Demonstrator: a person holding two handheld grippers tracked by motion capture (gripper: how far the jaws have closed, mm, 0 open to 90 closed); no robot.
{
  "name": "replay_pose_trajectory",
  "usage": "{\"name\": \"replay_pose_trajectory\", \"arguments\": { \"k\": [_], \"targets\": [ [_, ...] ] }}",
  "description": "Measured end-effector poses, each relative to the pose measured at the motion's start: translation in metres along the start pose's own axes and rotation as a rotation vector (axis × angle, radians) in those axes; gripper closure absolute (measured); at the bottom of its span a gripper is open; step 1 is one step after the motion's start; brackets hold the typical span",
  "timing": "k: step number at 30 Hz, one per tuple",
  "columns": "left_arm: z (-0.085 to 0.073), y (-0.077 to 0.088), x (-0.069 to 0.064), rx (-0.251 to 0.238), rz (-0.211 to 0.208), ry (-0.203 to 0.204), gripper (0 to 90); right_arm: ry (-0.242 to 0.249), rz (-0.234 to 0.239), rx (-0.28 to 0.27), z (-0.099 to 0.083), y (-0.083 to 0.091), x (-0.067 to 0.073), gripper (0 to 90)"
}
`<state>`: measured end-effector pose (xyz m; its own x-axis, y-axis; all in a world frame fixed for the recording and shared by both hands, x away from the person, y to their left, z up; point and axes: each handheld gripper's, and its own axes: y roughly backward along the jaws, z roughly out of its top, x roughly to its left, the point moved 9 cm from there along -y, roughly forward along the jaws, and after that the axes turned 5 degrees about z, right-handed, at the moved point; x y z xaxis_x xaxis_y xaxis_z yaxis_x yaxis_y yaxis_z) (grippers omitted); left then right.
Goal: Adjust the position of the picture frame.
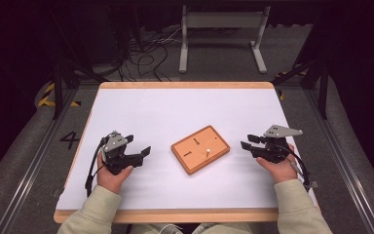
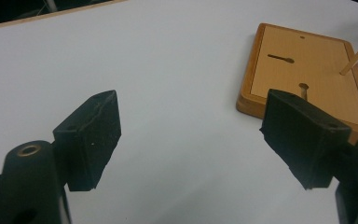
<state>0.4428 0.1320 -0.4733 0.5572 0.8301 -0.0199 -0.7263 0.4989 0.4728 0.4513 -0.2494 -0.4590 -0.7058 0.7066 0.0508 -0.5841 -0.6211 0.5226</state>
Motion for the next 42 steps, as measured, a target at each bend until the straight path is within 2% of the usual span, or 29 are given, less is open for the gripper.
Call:
{"name": "replay_pose_trajectory", "arguments": {
  "k": [8, 11, 18, 21, 23, 25, 27, 30, 36, 41, 42],
  "targets": [
    [0.001, -0.001, -0.001, 0.002, -0.006, -0.001, 20.0, 0.007, 0.006, 0.001, 0.002, -0.001, 0.003, 54.4],
    [0.0, 0.0, -0.001, 0.004, -0.007, -0.005, 19.9, -0.004, 0.015, 0.007, 0.005, -0.002, 0.003, 53.2],
    [0.0, 0.0, -0.002, 0.006, -0.005, -0.009, 19.9, 0.046, 0.038, 0.045, 0.022, -0.01, 0.006, 53.2],
    [-0.001, 0.0, -0.002, 0.01, -0.005, -0.007, 19.8, 0.047, 0.054, 0.052, 0.028, -0.012, 0.007, 53.2],
    [-0.002, 0.0, -0.002, 0.01, -0.003, -0.009, 19.8, 0.042, 0.063, 0.08, 0.034, -0.017, 0.008, 53.8],
    [-0.003, 0.0, -0.002, 0.014, -0.004, -0.004, 19.8, 0.045, 0.062, 0.119, 0.037, -0.022, 0.008, 56.5],
    [-0.003, 0.001, 0.0, 0.014, 0.001, -0.01, 19.8, 0.054, 0.092, 0.131, 0.042, -0.028, 0.013, 58.4],
    [-0.003, 0.001, 0.0, 0.015, 0.002, -0.005, 19.8, 0.061, 0.102, 0.136, 0.052, -0.036, 0.015, 61.0],
    [-0.005, 0.0, -0.001, 0.022, -0.001, -0.01, 19.8, 0.051, 0.096, 0.166, 0.061, -0.047, 0.012, 63.6],
    [-0.006, 0.002, 0.0, 0.021, 0.002, 0.0, 19.8, 0.069, 0.09, 0.202, 0.067, -0.06, 0.01, 73.2],
    [-0.006, 0.002, 0.0, 0.022, 0.003, 0.0, 19.8, 0.065, 0.087, 0.202, 0.069, -0.063, 0.01, 77.4]
  ]
}}
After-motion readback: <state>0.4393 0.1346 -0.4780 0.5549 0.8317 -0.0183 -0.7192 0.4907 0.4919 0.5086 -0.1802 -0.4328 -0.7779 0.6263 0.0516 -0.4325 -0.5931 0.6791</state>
